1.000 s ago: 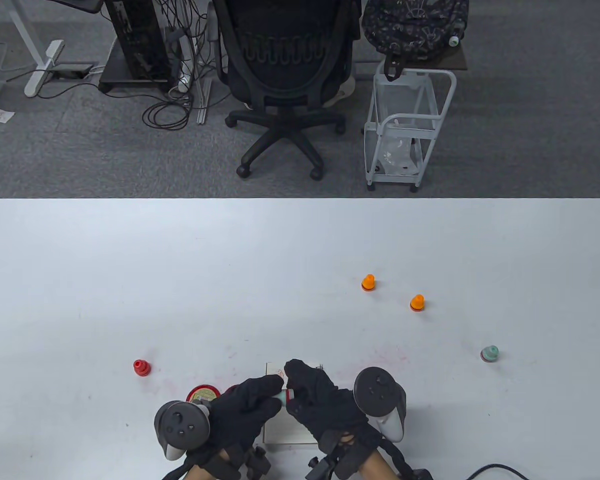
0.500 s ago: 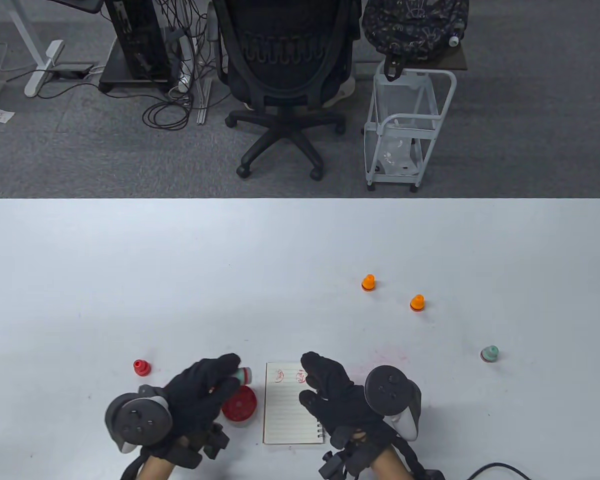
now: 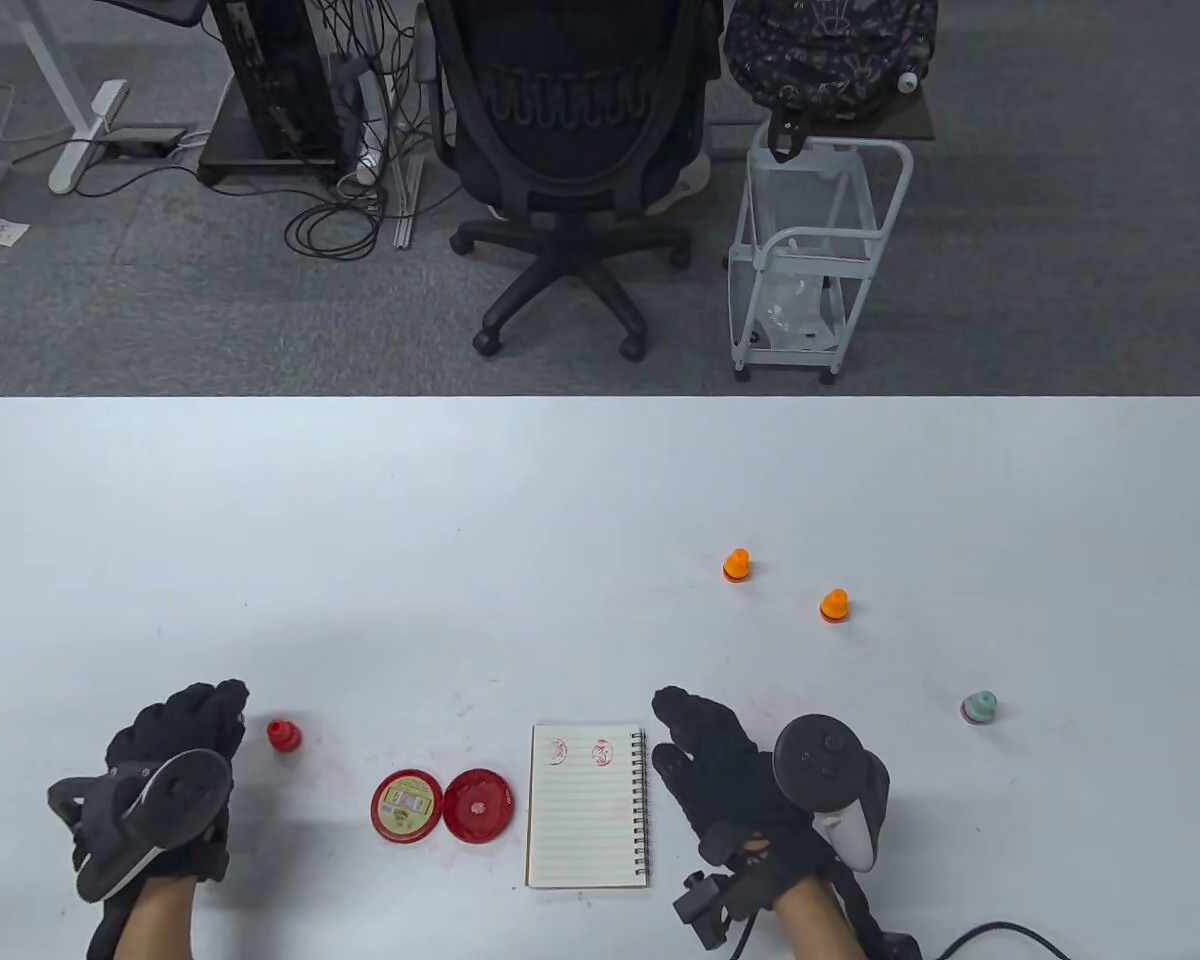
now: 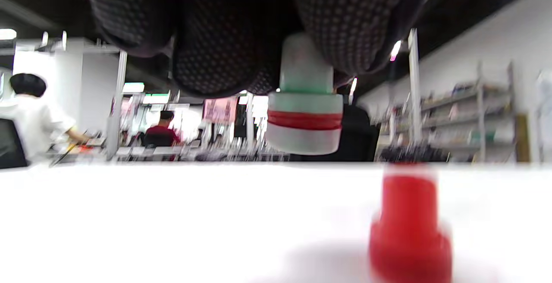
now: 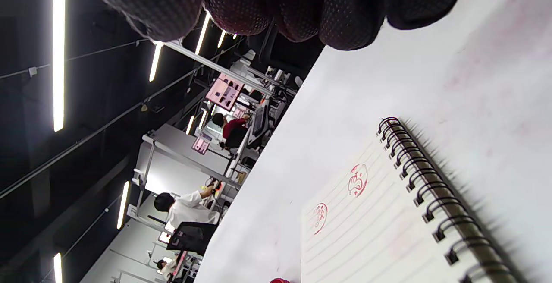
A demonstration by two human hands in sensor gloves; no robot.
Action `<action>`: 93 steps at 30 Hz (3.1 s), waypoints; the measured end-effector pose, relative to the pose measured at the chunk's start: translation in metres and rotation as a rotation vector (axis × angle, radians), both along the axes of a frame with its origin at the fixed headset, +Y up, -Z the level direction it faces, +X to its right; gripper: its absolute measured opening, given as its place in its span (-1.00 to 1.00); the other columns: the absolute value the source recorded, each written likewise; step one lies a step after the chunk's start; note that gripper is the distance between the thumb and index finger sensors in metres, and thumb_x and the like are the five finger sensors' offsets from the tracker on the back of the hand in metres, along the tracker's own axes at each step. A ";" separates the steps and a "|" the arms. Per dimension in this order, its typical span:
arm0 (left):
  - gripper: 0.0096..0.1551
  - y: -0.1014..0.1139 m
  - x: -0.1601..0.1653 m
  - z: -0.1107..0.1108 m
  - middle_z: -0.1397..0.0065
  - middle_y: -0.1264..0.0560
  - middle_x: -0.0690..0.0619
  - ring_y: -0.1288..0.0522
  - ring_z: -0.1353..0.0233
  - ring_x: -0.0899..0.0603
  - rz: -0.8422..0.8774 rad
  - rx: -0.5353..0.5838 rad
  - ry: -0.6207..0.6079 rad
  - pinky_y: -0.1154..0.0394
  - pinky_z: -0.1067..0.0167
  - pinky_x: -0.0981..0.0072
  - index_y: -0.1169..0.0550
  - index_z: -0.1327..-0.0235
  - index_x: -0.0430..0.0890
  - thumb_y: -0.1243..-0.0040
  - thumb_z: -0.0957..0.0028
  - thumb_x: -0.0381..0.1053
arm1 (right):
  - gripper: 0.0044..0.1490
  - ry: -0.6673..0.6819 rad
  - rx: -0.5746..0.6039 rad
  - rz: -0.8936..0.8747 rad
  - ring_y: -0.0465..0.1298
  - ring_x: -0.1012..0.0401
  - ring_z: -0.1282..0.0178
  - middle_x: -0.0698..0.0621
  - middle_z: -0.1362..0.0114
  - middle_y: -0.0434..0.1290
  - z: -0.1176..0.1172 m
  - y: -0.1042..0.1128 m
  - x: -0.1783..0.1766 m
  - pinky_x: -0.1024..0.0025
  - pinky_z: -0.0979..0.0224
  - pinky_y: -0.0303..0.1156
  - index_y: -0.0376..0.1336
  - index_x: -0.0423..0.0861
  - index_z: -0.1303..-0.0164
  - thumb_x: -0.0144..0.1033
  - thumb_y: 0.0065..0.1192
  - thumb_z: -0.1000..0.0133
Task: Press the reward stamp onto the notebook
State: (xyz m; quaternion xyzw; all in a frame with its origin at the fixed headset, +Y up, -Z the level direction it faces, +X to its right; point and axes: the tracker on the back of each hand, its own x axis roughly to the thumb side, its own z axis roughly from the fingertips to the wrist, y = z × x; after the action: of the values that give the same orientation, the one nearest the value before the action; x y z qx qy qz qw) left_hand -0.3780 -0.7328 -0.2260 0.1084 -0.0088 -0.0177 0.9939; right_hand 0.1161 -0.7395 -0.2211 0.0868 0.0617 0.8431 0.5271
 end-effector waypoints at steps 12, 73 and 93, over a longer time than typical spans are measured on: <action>-0.37 -0.008 -0.003 -0.005 -0.48 -0.52 -0.19 -0.57 -0.26 -0.37 0.065 -0.065 -0.018 -0.48 -0.21 -0.20 -0.58 -0.43 -0.11 -0.33 -0.05 0.00 | -0.21 -0.039 -0.002 0.090 0.31 -0.26 -0.42 -0.22 -0.52 0.17 -0.002 0.000 0.010 -0.22 -0.36 0.29 0.14 -0.10 -0.45 -0.08 0.18 -0.02; -0.33 0.043 0.180 0.014 -0.47 -0.52 -0.21 -0.53 -0.30 -0.40 0.431 0.020 -0.647 -0.44 -0.26 -0.23 -0.54 -0.47 -0.13 -0.14 -0.17 0.18 | -0.18 -0.120 0.273 0.556 0.61 0.13 -0.03 0.07 -0.07 0.50 -0.022 0.066 0.021 0.11 -0.19 0.57 0.25 -0.06 -0.26 -0.18 0.52 0.21; -0.41 0.012 0.220 0.031 -0.15 -0.65 -0.09 -0.67 0.02 -0.18 0.462 0.116 -0.721 -0.58 -0.04 -0.03 -0.56 -0.28 -0.24 -0.32 -0.04 0.01 | -0.22 0.051 0.342 0.557 0.78 0.13 0.10 0.06 0.05 0.66 0.019 0.023 -0.089 0.18 -0.05 0.69 0.37 -0.21 -0.11 -0.18 0.53 0.31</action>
State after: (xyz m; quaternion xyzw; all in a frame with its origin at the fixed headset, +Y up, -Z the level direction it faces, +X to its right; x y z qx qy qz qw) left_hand -0.1575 -0.7210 -0.1949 0.1624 -0.3298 0.2438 0.8975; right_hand 0.0274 -0.7167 -0.2020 0.1749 -0.0464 0.9506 0.2521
